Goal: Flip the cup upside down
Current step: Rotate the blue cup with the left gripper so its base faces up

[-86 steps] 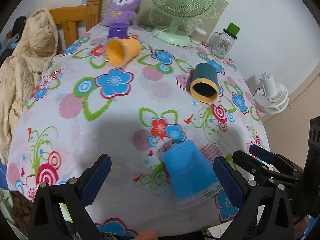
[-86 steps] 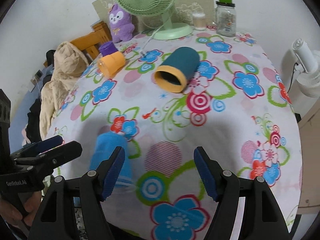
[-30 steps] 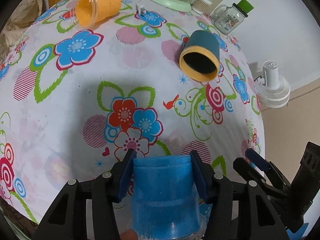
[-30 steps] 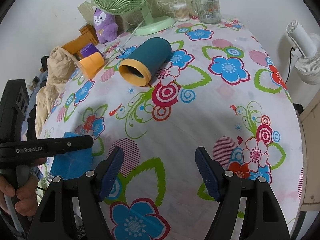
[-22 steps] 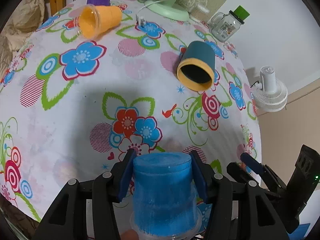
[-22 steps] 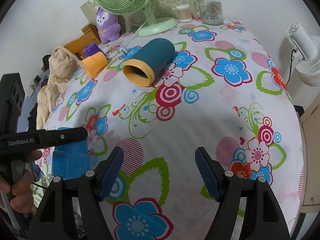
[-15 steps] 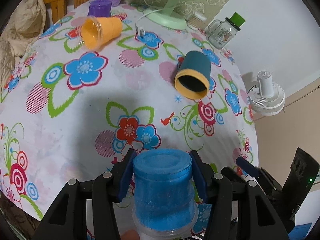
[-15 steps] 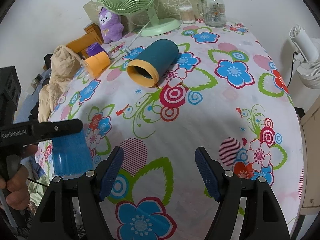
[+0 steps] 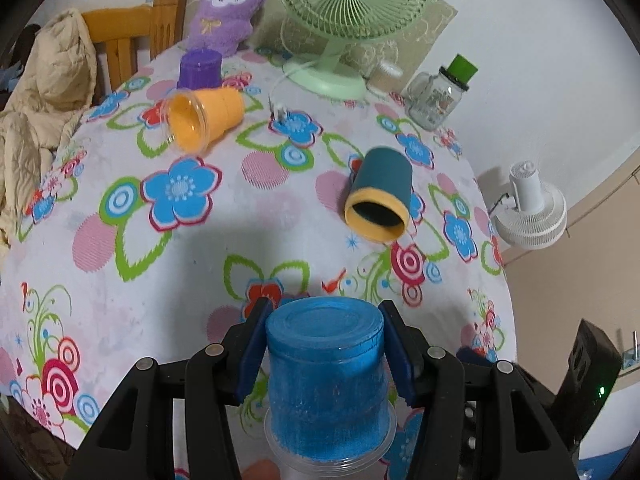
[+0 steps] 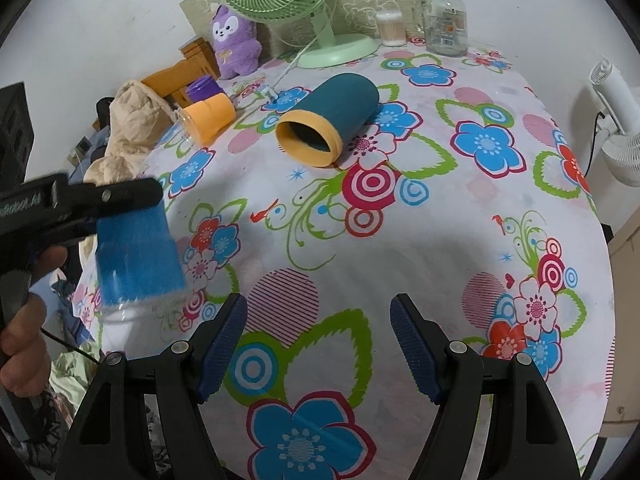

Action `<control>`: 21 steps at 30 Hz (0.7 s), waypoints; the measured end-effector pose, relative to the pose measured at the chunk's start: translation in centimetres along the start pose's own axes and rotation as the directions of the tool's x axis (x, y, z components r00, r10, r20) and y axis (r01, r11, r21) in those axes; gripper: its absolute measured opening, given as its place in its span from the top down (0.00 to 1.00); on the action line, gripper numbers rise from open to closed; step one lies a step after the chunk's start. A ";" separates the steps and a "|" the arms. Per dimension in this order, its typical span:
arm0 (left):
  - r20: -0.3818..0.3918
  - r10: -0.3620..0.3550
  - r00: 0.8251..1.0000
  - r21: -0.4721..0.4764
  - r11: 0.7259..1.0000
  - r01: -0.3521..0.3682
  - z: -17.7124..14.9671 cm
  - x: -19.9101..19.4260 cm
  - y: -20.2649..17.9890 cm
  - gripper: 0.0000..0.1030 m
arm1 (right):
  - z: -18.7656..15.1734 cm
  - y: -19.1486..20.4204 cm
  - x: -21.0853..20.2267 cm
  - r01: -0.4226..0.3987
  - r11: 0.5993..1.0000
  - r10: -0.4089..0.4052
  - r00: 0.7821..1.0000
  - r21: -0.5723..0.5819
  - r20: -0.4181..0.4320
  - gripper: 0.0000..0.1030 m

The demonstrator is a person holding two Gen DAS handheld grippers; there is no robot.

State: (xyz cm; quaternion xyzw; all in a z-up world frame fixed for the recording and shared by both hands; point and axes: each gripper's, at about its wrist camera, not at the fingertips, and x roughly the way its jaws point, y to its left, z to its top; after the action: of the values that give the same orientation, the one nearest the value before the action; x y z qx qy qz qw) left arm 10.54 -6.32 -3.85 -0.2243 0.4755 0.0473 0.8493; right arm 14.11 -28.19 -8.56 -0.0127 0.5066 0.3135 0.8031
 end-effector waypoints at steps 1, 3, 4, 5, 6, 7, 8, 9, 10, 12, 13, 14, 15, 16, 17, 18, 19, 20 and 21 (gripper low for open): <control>0.015 0.004 1.000 -0.001 1.000 -0.004 0.1 0.0 0.0 0.46 | 0.0 0.0 0.0 0.002 1.000 -0.002 1.000 0.000 -0.002 0.26; 0.047 0.011 0.999 -0.007 1.000 -0.011 0.3 -0.1 0.1 0.46 | -0.1 0.0 0.1 0.004 1.000 -0.004 1.000 0.001 -0.003 0.26; 0.062 0.019 0.998 -0.008 1.000 -0.018 0.4 -0.1 0.1 0.46 | -0.1 0.0 0.1 0.005 1.000 -0.005 1.000 0.003 -0.005 0.26; 0.077 0.031 0.997 -0.010 0.999 -0.030 0.5 0.0 0.2 0.46 | -0.1 -0.1 0.2 0.007 1.000 -0.007 1.000 0.004 -0.006 0.26; 0.084 0.040 0.996 -0.012 0.999 -0.039 0.7 0.0 0.3 0.46 | -0.1 -0.1 0.2 0.009 1.000 -0.009 1.000 0.004 -0.007 0.26; 0.087 0.047 0.995 -0.015 0.999 -0.046 0.8 0.1 0.3 0.46 | -0.1 -0.1 0.3 0.010 1.000 -0.010 1.000 0.005 -0.008 0.26; 0.089 0.050 0.995 -0.020 0.999 -0.049 0.8 0.2 0.5 0.46 | -0.1 -0.1 0.3 0.010 1.000 -0.010 1.000 0.005 -0.009 0.26; 0.092 0.053 0.994 -0.026 0.998 -0.050 0.9 0.3 0.7 0.46 | -0.1 -0.1 0.3 0.010 1.000 -0.010 1.000 0.006 -0.010 0.26; 0.093 0.055 0.994 -0.029 0.998 -0.052 0.9 0.4 0.8 0.46 | -0.1 -0.1 0.4 0.010 1.000 -0.010 1.000 0.006 -0.010 0.26; 0.099 0.057 0.993 -0.036 0.998 -0.054 0.9 0.5 1.0 0.46 | -0.1 -0.1 0.5 0.013 1.000 -0.013 1.000 0.006 -0.014 0.26; 0.097 0.059 0.993 -0.038 0.998 -0.056 0.8 0.6 1.1 0.46 | -0.1 -0.1 0.6 0.013 1.000 -0.013 1.000 0.006 -0.016 0.26; 0.093 0.059 0.994 -0.038 0.998 -0.055 0.8 0.6 1.1 0.46 | -0.1 -0.1 0.6 0.013 1.000 -0.013 1.000 0.004 -0.016 0.26; 0.091 0.057 0.994 -0.038 0.998 -0.054 0.8 0.6 1.1 0.46 | -0.1 0.0 0.6 0.012 1.000 -0.012 1.000 0.004 -0.017 0.26; 0.090 0.056 0.994 -0.037 0.998 -0.053 0.8 0.6 1.1 0.46 | 0.0 0.0 0.7 0.011 1.000 -0.011 1.000 0.003 -0.017 0.26; 0.091 0.056 0.994 -0.036 0.998 -0.053 0.8 0.6 1.1 0.46 | 0.0 0.1 0.7 0.011 1.000 -0.011 1.000 0.001 -0.017 0.26; 0.090 0.055 0.994 -0.036 0.998 -0.052 0.8 0.6 1.0 0.46 | 0.0 0.1 0.7 0.011 1.000 -0.011 1.000 -0.001 -0.017 0.26; 0.090 0.052 0.995 -0.036 0.998 -0.049 0.8 0.6 1.0 0.46 | 0.0 0.2 0.7 0.011 1.000 -0.011 1.000 -0.002 -0.017 0.26; 0.091 0.050 0.995 -0.035 0.998 -0.047 0.8 0.6 1.0 0.46 | 0.0 0.3 0.7 0.011 1.000 -0.011 1.000 -0.003 -0.018 0.26; 0.092 0.049 0.995 -0.033 0.998 -0.046 0.8 0.5 1.0 0.46 | 0.0 0.4 0.7 0.011 1.000 -0.011 1.000 -0.004 -0.017 0.26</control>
State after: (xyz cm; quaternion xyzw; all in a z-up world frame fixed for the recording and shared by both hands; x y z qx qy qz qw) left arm 11.16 -5.13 -4.23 -0.2238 0.4398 0.0853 0.8656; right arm 14.16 -27.55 -9.01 -0.0198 0.5128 0.3098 0.8004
